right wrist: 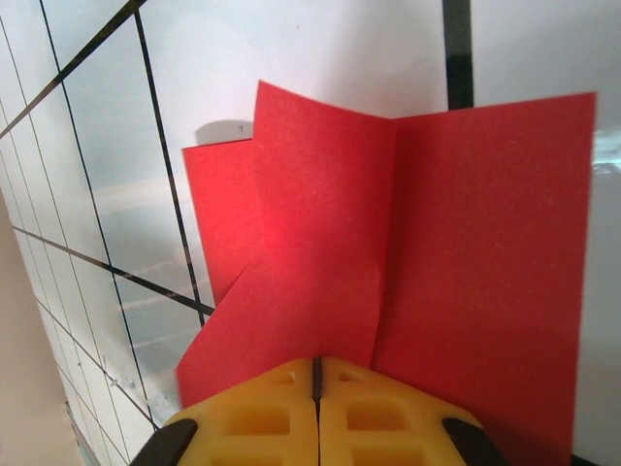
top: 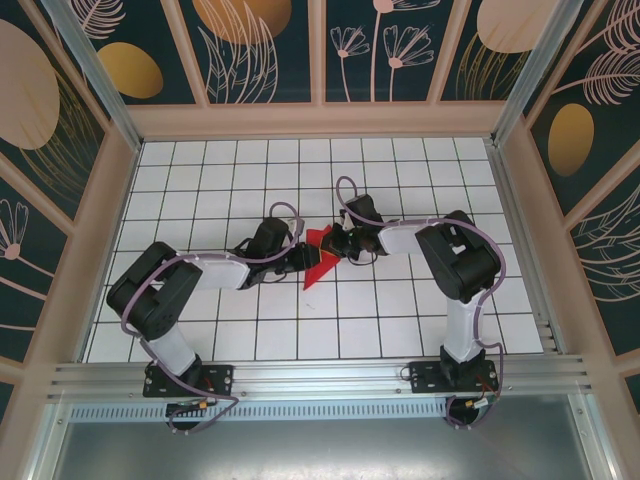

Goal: Fold a paper plane with a square sheet of paper (pick it up from the middle)
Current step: Fourth fold the wing at the center of the table.

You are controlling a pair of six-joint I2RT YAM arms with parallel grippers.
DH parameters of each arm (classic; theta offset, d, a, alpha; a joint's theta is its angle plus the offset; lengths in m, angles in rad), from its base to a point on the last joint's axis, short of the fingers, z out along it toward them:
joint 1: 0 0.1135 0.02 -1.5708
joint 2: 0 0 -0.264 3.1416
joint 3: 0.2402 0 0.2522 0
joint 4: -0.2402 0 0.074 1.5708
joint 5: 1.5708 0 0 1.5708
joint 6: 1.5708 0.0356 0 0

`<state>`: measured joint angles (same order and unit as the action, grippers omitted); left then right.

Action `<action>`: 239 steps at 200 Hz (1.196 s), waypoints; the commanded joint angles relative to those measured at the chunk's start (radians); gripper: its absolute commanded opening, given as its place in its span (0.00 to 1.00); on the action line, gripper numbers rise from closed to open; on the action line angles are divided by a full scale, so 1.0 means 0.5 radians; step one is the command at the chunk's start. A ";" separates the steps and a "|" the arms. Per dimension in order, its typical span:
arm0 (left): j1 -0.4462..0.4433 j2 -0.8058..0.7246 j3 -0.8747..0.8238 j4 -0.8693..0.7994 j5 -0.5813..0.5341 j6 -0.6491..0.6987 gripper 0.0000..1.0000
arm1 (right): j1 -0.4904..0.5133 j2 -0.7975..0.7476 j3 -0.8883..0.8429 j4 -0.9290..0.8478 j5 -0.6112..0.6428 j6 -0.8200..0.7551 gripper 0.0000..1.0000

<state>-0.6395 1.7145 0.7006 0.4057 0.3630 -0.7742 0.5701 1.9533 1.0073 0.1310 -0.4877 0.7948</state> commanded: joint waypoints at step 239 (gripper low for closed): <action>0.014 0.182 -0.006 -0.172 -0.178 0.057 0.00 | 0.160 -0.392 -0.279 0.054 0.171 0.129 0.04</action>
<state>-0.6395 1.7786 0.7208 0.3420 0.2798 -0.7300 0.6285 1.7901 0.9222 0.1368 -0.4358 0.7948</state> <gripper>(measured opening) 0.068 0.071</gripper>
